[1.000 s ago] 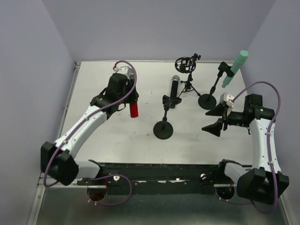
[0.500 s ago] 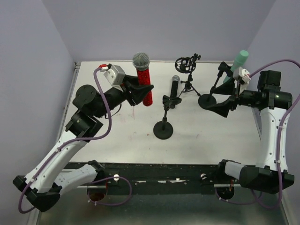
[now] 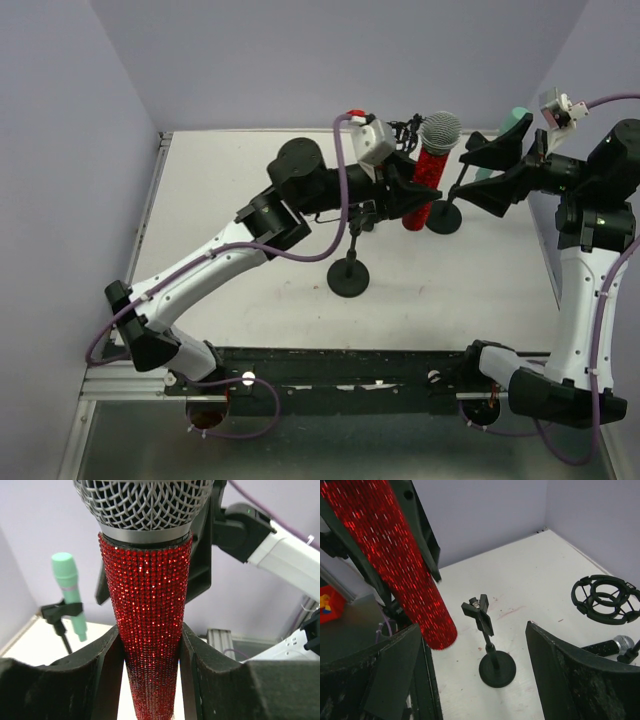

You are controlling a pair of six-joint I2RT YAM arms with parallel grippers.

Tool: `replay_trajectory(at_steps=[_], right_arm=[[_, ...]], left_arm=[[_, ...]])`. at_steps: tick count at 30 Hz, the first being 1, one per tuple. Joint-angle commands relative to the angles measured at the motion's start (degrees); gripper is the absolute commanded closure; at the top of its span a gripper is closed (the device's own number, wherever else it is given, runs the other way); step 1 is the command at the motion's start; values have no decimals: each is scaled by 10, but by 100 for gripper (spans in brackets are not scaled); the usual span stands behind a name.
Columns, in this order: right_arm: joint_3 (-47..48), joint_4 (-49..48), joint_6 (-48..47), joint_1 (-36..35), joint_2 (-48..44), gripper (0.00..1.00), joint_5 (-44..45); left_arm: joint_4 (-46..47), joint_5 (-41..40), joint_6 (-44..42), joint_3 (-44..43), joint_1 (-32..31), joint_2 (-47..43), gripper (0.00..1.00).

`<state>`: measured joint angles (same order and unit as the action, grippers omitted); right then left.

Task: Attach the microphones to the stand

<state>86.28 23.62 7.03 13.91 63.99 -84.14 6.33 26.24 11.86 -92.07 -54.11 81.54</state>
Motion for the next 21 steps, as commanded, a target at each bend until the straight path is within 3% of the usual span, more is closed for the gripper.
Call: replay_trajectory(at_steps=[1, 7, 21], right_arm=[[0, -117, 155, -4, -11, 6, -63], [-16, -153, 183, -6, -14, 6, -71], [5, -125, 171, -7, -26, 6, -95]], left_arm=[[15, 33, 4, -50, -31, 46, 100], [-16, 43, -1, -93, -46, 93, 100], [-56, 31, -11, -120, -48, 128, 100]])
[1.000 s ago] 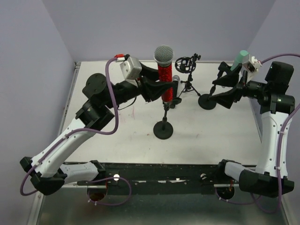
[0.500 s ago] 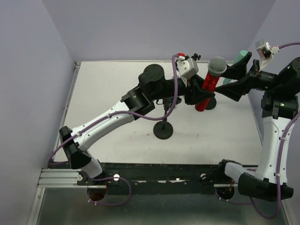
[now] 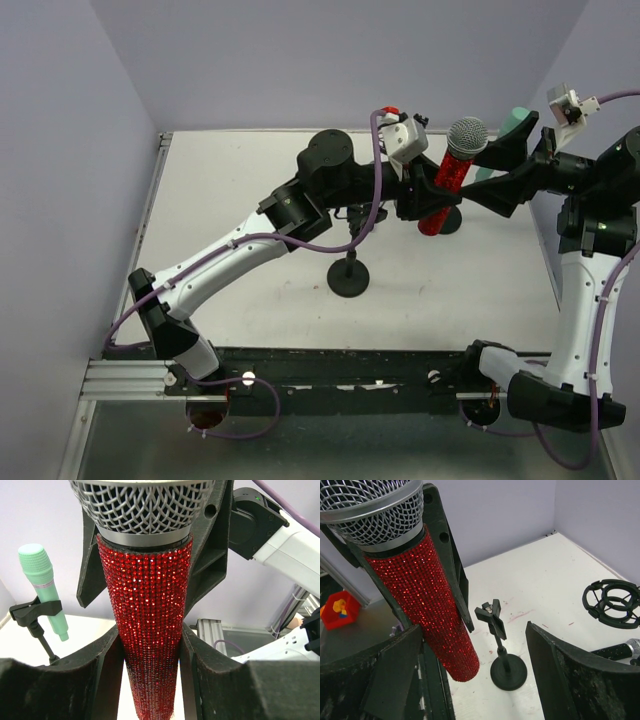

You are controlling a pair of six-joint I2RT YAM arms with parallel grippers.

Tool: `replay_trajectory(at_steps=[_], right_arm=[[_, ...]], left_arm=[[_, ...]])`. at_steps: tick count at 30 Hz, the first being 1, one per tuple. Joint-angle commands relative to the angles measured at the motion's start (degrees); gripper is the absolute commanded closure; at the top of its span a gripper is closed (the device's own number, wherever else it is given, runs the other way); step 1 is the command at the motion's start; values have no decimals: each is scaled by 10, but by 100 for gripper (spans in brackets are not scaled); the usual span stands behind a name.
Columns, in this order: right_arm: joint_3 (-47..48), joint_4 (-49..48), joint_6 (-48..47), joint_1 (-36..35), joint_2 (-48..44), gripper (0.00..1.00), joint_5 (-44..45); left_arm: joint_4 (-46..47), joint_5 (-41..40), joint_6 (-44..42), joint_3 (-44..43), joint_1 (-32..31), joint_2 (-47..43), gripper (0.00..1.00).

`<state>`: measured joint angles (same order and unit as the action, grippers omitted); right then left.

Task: Attach the microphones to the stand

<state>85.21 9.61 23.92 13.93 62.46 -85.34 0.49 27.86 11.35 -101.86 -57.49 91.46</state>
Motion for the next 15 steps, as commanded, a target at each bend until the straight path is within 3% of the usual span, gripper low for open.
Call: replay_trajectory(at_steps=[1, 15], right_arm=[[19, 16, 3, -8, -8, 6, -83], [38, 15, 15, -10, -6, 6, -88]], left_arm=[[-2, 18, -5, -26, -14, 32, 100], [-39, 4, 24, -65, 3, 60, 100]])
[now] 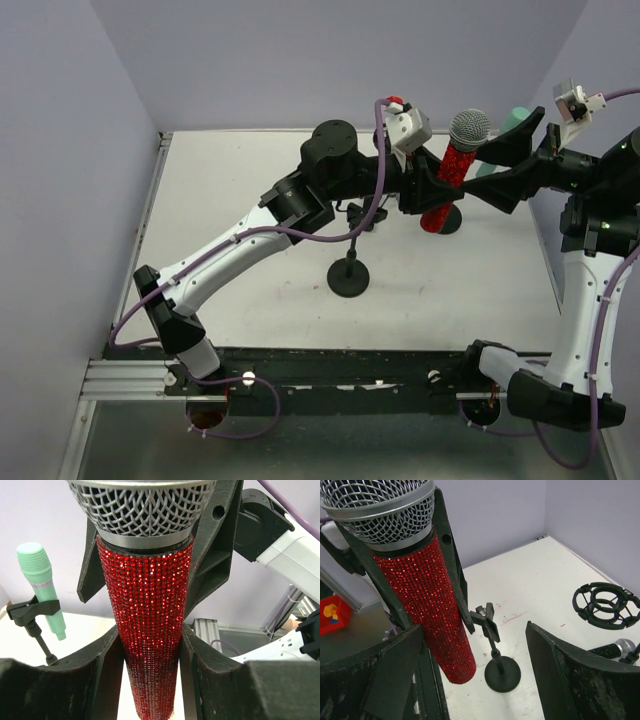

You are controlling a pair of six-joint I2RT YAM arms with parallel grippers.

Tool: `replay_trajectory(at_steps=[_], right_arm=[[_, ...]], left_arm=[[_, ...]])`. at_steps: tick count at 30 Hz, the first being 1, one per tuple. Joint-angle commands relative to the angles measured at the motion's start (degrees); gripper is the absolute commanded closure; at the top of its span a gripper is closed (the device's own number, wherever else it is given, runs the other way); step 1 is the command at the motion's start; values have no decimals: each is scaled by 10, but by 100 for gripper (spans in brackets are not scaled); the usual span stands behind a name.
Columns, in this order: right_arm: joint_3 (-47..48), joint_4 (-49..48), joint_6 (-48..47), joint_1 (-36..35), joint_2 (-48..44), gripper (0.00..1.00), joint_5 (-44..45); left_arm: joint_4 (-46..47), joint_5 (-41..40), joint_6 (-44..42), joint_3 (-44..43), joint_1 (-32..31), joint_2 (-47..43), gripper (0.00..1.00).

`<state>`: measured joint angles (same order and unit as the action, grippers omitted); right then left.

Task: Attach the microphones to the stand

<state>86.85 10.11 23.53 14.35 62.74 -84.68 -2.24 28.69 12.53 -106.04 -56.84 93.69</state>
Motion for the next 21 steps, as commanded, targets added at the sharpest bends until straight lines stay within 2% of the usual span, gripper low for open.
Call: replay_trajectory(at_steps=[1, 7, 12, 16, 19, 21], right_arm=[[22, 2, 21, -14, -8, 6, -93], [-5, -82, 87, -14, 2, 6, -70], [-48, -219, 188, -13, 23, 6, -8], [-56, -263, 243, -14, 44, 6, 20], [-70, -334, 295, -16, 48, 6, 20], [-74, -338, 302, -19, 49, 6, 21]], left_arm=[[-8, -2, 22, -22, 2, 38, 100], [42, 15, 84, 4, 32, 32, 100], [58, 20, 87, 17, 41, 26, 100], [61, 21, 91, 18, 52, 26, 100], [64, 30, 96, 13, 56, 33, 100], [70, 37, 102, 9, 56, 39, 100]])
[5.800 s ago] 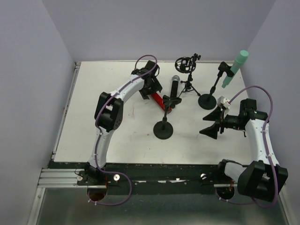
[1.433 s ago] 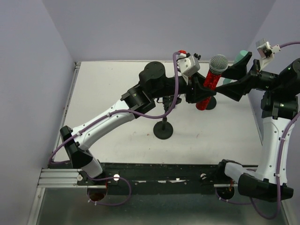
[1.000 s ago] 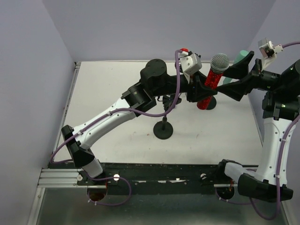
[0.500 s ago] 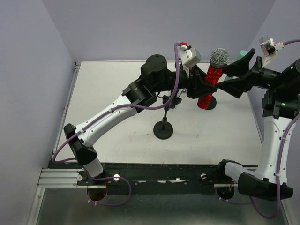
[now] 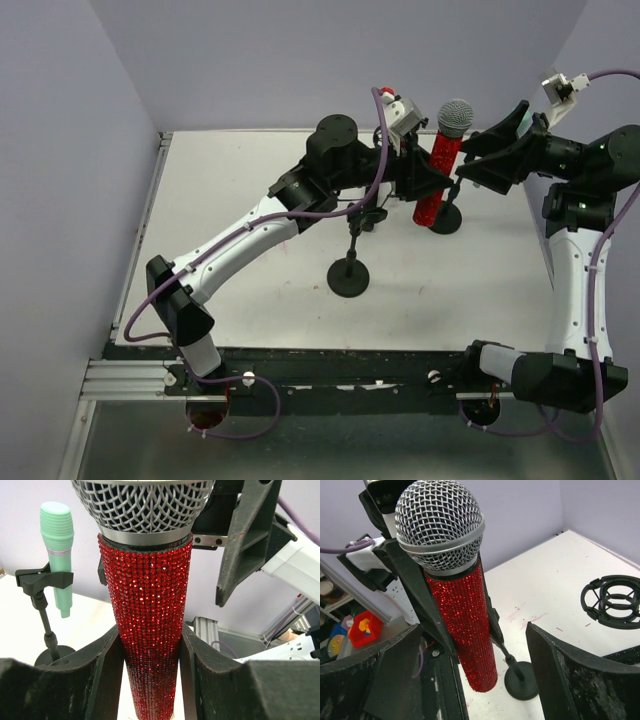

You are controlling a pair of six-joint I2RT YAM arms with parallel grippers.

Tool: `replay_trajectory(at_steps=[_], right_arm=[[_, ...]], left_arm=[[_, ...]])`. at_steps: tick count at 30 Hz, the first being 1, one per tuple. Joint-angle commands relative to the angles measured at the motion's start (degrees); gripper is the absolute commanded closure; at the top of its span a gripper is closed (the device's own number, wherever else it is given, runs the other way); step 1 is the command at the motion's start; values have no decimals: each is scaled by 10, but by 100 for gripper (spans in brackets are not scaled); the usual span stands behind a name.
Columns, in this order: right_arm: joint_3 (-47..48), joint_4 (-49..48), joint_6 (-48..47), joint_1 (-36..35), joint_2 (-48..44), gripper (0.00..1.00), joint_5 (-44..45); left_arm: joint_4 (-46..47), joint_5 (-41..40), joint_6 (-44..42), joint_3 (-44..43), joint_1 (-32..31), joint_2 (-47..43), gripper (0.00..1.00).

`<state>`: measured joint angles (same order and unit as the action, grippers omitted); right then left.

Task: Attach the microphones to the stand

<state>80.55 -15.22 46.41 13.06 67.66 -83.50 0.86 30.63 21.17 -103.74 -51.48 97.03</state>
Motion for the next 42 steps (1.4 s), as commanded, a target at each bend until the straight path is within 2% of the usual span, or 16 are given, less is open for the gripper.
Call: replay_trajectory(at_steps=[1, 14, 22, 25, 28, 30, 31, 32, 34, 37, 40, 42], right_arm=[[-13, -84, 70, -8, 1, 6, 10], [-17, -68, 45, -49, 20, 11, 9], [-26, -59, 36, -51, 21, 26, 13], [-27, -58, 36, -51, 21, 36, 14], [-27, -59, 37, -51, 22, 50, 12], [-27, -61, 39, -52, 21, 77, 5], [-28, -61, 39, -53, 20, 86, 4], [-29, -62, 39, -53, 19, 90, 1], [-32, -65, 40, -53, 14, 94, 1], [-23, -68, 40, -53, 15, 97, -5], [1, -67, 42, -53, 23, 97, -14], [11, -68, 39, -53, 23, 97, -16]], left_arm=[[45, 25, 21, -15, 2, 9, 100], [34, 75, 45, -57, -7, 49, 100], [37, 85, 48, -55, -13, 54, 100], [41, 86, 48, -52, -15, 53, 100], [41, 87, 49, -46, -16, 50, 100], [46, 83, 49, -36, -15, 40, 100], [51, 77, 49, -24, -15, 34, 100], [56, 73, 49, -14, -15, 26, 99], [70, 60, 50, 14, -13, 4, 88], [115, 55, 63, 82, -7, -43, 61], [190, 48, 79, 164, 2, -97, 22], [215, 50, 80, 207, 9, -131, 2]])
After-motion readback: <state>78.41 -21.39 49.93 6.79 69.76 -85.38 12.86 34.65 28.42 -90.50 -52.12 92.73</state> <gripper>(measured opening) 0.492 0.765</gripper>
